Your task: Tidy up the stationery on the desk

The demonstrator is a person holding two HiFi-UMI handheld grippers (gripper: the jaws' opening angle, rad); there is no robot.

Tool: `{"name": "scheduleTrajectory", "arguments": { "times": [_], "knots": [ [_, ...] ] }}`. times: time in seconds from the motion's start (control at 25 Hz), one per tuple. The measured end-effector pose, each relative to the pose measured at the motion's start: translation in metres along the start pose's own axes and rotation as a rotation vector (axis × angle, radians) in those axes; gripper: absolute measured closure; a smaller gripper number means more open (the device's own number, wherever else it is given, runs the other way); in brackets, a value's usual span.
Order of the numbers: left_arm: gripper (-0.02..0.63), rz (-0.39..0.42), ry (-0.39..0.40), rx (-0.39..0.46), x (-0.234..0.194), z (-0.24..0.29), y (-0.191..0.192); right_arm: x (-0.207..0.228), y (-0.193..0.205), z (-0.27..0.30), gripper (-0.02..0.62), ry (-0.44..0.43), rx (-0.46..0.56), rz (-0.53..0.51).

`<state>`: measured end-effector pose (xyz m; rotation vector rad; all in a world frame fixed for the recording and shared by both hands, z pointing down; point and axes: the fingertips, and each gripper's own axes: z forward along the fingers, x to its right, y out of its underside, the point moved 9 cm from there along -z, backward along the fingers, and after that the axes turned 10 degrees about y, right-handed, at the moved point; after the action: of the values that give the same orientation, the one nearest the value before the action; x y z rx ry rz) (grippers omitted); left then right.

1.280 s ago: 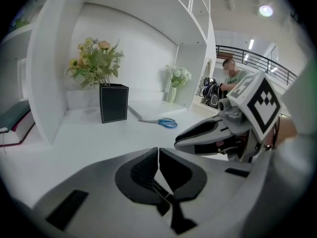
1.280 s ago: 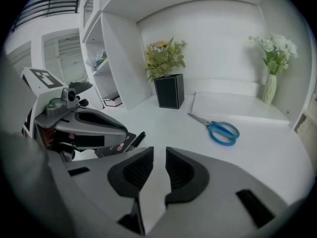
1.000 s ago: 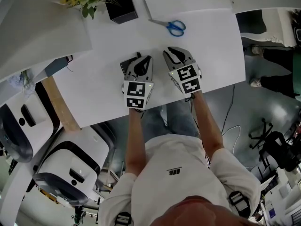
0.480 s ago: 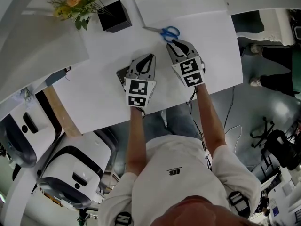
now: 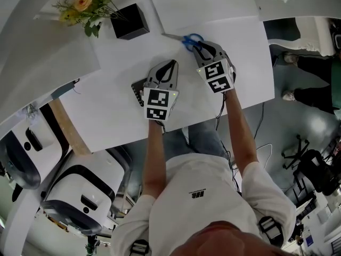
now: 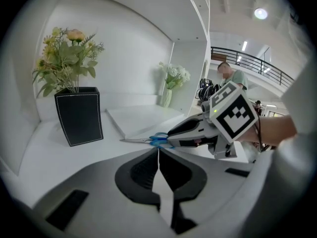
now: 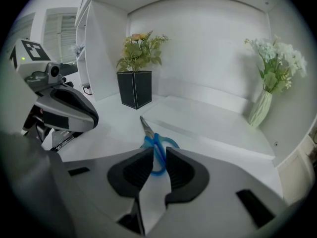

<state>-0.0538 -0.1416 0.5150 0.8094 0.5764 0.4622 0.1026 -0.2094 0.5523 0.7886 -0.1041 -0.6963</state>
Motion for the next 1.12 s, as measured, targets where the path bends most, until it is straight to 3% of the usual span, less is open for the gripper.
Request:
{"name": "scheduleTrajectory", "arguments": {
  "times": [1.12],
  "knots": [
    [0.606, -0.038, -0.022, 0.019, -0.007, -0.003, 0.004, -0.002, -0.01, 0.014, 0.485, -0.059, -0.017, -0.145]
  ]
}}
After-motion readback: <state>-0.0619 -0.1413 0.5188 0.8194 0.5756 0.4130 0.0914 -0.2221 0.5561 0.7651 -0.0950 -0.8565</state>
